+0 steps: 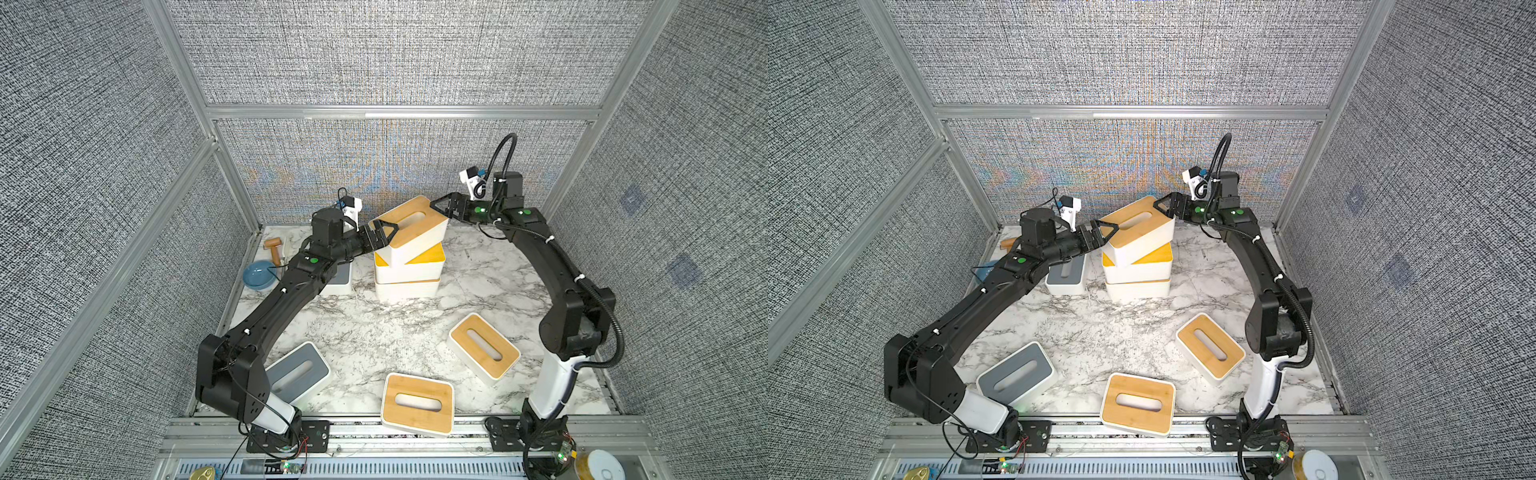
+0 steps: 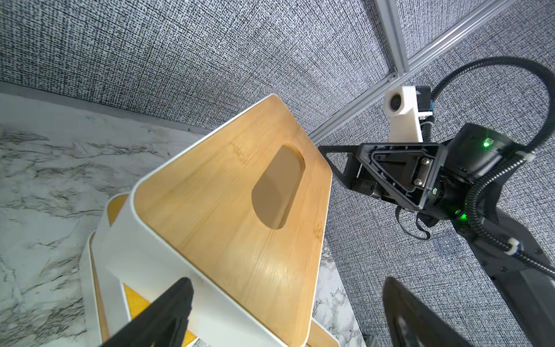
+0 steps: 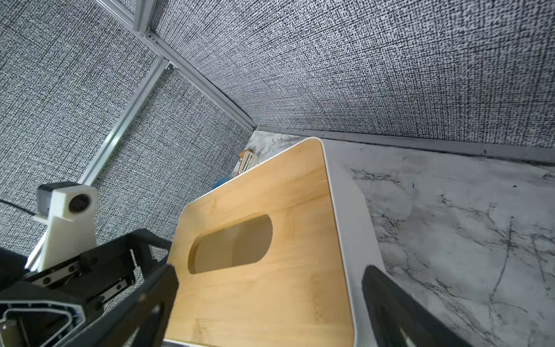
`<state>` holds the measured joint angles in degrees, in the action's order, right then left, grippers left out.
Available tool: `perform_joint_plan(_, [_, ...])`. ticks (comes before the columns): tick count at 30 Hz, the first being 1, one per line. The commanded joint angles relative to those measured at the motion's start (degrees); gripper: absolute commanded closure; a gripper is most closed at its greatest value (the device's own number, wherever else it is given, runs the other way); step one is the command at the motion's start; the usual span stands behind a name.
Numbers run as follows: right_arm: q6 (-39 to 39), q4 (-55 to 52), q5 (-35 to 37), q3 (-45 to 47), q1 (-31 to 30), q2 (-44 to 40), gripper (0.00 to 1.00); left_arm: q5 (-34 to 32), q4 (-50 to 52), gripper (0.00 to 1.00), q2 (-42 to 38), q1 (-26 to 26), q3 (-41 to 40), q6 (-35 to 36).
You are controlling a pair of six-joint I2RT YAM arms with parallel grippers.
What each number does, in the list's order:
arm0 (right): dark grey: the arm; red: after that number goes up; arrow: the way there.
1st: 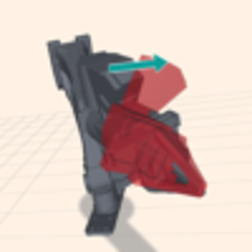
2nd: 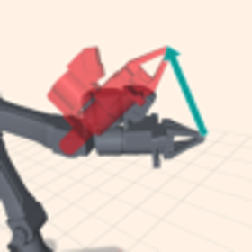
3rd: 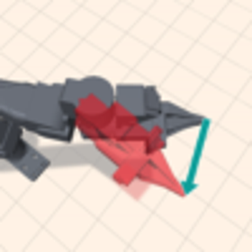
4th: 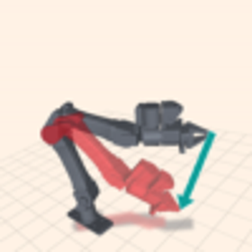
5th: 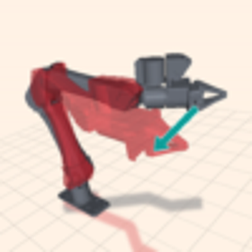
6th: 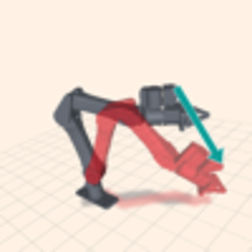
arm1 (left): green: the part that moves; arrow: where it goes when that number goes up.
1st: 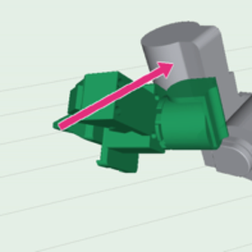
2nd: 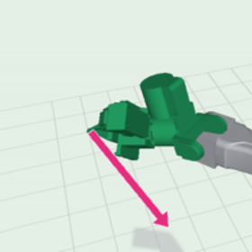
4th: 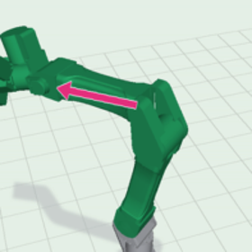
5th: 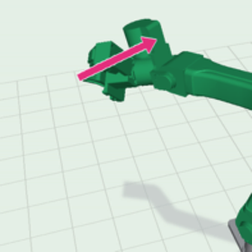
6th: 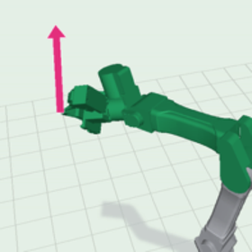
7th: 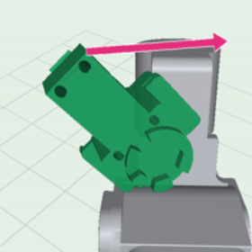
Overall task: Stack the tissue boxes
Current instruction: Place the tissue box at the tissue box.
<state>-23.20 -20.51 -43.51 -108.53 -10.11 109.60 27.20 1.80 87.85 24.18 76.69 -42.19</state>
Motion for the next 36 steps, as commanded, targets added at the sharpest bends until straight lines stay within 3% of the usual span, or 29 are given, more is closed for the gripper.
perform_joint_plan(1, [-0.1,1.1,-2.4,1.4,-0.2,-1.3,0.01,2.1,-0.3,0.00,0.6,-0.3,0.9,1.3])
perform_joint_plan(21, [-2.5,6.0,-1.8,16.6,-3.1,-13.7,0.01,6.8,1.9,0.01,2.7,-0.7,3.2,4.9])
perform_joint_plan(36, [-4.0,7.4,0.3,21.9,-4.2,-18.7,0.01,8.1,2.3,0.01,3.1,-0.9,3.6,5.3])
